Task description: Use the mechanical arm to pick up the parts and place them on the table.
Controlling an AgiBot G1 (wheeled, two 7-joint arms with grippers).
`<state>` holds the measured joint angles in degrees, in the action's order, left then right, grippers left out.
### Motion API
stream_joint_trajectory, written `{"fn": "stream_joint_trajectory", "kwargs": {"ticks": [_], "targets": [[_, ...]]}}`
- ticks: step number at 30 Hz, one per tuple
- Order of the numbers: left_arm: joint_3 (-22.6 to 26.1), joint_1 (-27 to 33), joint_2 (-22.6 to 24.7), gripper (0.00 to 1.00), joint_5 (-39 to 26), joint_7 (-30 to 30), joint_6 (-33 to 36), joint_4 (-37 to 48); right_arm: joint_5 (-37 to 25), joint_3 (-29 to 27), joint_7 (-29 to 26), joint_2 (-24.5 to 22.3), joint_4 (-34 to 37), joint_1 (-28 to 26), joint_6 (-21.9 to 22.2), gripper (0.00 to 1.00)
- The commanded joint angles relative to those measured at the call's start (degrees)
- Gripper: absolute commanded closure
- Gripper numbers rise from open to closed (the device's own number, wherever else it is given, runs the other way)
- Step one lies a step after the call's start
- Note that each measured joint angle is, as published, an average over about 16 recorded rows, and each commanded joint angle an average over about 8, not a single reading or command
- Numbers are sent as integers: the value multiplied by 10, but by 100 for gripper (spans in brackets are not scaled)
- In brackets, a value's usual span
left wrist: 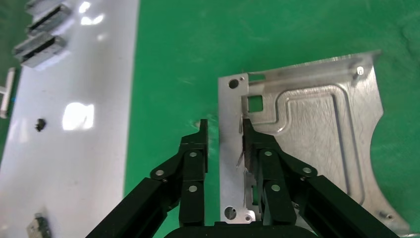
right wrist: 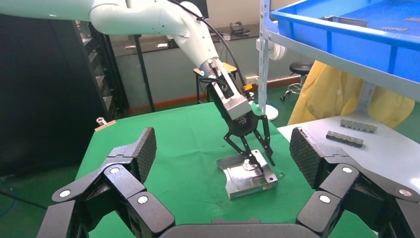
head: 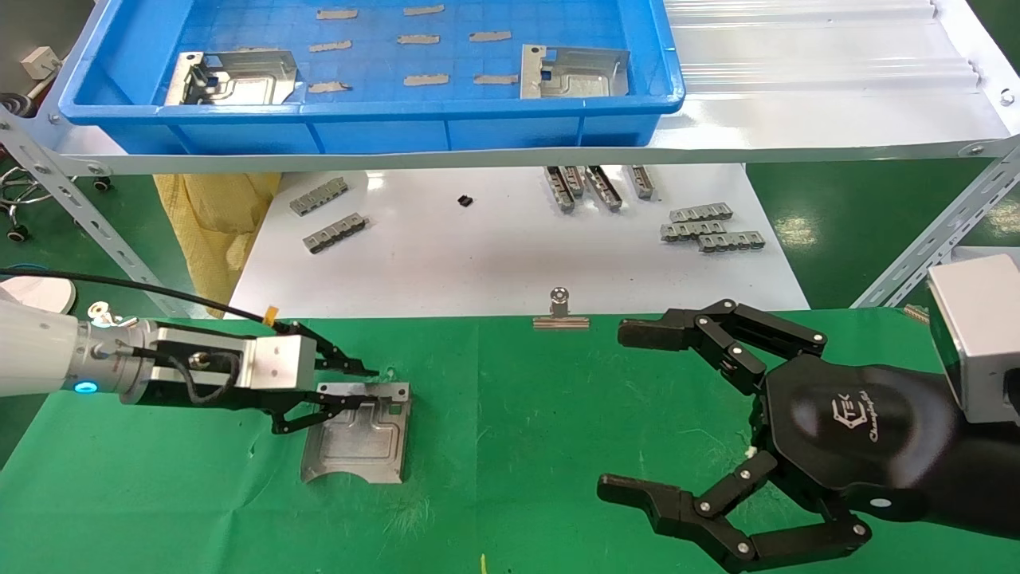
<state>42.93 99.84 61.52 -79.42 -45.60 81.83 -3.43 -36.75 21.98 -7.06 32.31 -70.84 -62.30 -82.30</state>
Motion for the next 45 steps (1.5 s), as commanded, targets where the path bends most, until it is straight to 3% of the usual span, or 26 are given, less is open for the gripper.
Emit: {"fn": "stream_joint_trajectory", "kwargs": {"ticks": [1,11,25,45], "targets": [[-2,1,1,0,3,-5,0,6,0,0,0,0,0,0,0,0],[-39,2,-17,0,58,47,91,40,0,0,0,0,0,0,0,0],[-51,-5,-23,0,75,67,98,42,0,0,0,0,0,0,0,0],[-116,-117,-95,0,164,214,80,-179,0,0,0,0,0,0,0,0]]}}
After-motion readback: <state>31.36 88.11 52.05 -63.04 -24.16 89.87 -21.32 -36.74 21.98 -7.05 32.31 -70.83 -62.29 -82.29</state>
